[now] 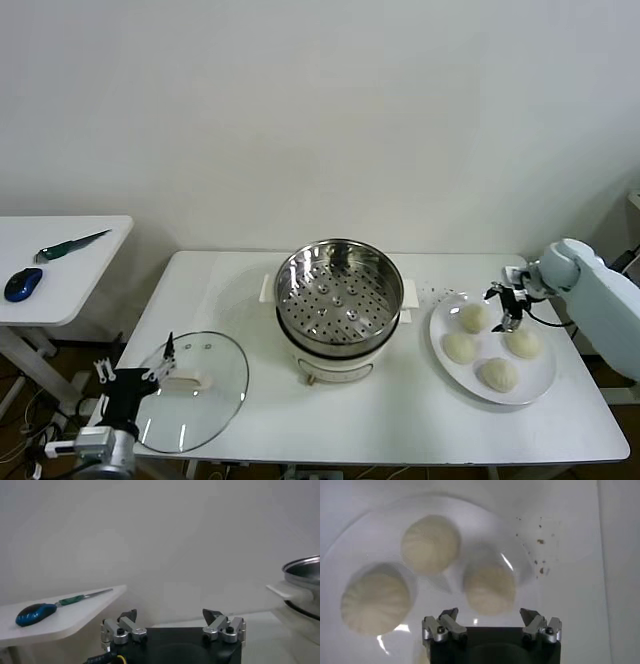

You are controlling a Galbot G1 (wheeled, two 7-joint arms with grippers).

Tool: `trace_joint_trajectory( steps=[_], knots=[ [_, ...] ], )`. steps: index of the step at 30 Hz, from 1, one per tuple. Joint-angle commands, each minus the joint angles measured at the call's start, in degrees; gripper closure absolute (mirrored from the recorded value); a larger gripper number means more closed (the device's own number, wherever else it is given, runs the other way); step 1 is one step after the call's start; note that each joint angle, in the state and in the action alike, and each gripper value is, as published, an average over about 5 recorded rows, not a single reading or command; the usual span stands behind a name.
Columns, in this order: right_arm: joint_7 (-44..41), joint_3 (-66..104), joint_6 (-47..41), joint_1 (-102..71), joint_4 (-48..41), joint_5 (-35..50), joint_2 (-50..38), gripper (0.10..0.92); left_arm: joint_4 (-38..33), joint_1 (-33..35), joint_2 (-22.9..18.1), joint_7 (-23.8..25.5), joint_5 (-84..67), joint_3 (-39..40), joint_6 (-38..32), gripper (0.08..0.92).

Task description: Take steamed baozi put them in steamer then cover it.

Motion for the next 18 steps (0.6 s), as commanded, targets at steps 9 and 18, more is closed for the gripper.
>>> trace_joint_trajectory(
  steps=[9,18],
  knots=[
    [-1.6,-4.0,1.3,3.7,-8.6,-2.6,6.5,0.203,0.1,-0.8,0.3,0.4,-2.8,-3.2,1.6,0.177],
    [-1.2,-2.6,2.5,3.4,-11.4,-4.8,8.2,0.213,0.5,-0.5,0.4,0.2,-3.4,-3.9,1.5,0.177]
  ],
)
